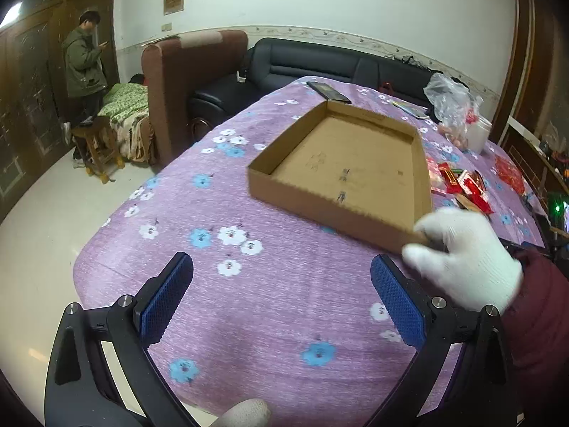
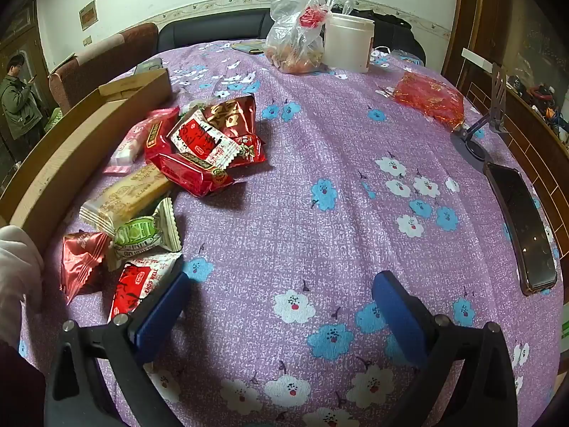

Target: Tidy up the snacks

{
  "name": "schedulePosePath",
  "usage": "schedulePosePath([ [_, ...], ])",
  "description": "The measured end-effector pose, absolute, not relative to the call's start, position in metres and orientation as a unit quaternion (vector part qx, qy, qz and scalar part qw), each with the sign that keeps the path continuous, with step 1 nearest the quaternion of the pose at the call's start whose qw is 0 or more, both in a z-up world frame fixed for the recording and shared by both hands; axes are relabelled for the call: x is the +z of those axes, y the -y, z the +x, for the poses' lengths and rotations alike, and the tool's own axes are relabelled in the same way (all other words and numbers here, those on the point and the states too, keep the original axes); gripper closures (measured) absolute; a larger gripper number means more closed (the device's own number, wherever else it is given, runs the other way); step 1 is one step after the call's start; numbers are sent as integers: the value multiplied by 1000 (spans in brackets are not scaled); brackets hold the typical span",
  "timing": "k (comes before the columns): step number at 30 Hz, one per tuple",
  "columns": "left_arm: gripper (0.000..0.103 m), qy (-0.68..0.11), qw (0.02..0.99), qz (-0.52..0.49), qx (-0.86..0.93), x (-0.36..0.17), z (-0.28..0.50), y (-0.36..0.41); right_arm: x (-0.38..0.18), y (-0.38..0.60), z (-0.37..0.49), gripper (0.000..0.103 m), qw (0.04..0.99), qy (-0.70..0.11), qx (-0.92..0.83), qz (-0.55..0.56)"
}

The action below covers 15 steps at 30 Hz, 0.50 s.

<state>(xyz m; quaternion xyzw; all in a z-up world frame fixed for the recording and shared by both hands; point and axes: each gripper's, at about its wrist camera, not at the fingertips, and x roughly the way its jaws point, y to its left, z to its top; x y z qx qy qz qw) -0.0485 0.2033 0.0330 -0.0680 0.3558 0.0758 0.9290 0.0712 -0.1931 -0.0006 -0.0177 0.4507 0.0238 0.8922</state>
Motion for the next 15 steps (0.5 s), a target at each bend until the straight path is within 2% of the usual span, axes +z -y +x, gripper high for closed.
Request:
schedulePosePath([
  [15,2,-351,934,-54,48,43,-44,-173,-1,193,71,0,892,-451,24,-18],
])
